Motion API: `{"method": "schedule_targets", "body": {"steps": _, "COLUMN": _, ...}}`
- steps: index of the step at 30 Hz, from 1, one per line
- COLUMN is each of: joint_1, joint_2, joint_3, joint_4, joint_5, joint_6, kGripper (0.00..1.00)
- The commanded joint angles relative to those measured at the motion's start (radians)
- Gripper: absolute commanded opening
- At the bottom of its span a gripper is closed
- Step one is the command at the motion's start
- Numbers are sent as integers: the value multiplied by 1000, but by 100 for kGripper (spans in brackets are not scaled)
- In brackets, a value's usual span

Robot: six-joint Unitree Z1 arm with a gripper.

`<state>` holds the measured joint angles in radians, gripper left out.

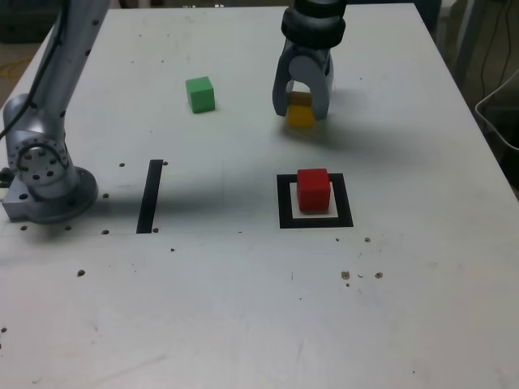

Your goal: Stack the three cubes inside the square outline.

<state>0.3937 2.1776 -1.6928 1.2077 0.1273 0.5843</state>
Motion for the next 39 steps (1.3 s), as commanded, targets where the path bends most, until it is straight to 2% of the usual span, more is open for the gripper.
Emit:
{"method": "schedule_targets", "body": {"steps": 1, "joint_1": -7, "joint_2": -16, "joint_3": 1, "joint_4": 3, "joint_5": -2, "joint_6": 1, "kGripper": 22}}
{"method": "schedule_targets", "body": {"steps": 8, "joint_1": -55, "joint_2": -86, "joint_3": 1, "joint_4": 33, "joint_5": -1, "joint_6": -33, "kGripper": 22}}
{"method": "schedule_targets", "body": {"steps": 18, "joint_1": -181, "joint_2": -172, "joint_3": 31, "joint_4": 93, "joint_5": 1, "joint_6": -204, "kGripper": 23}}
{"method": "schedule_targets", "body": {"steps": 23, "joint_1": -232, "joint_2": -189, "joint_3": 37, "joint_4": 113, "joint_5": -1, "joint_6": -240, "kGripper": 22}}
{"method": "schedule_targets", "body": {"steps": 30, "joint_1": -281, "joint_2": -197, "joint_3": 46, "joint_4": 116, "joint_5": -23, "joint_6": -305, "kGripper": 18}}
{"method": "schedule_targets", "body": {"steps": 39, "joint_1": -362, "joint_2": -242, "joint_3": 55, "joint_4": 127, "joint_5": -24, "joint_6": -424, "kGripper": 17}}
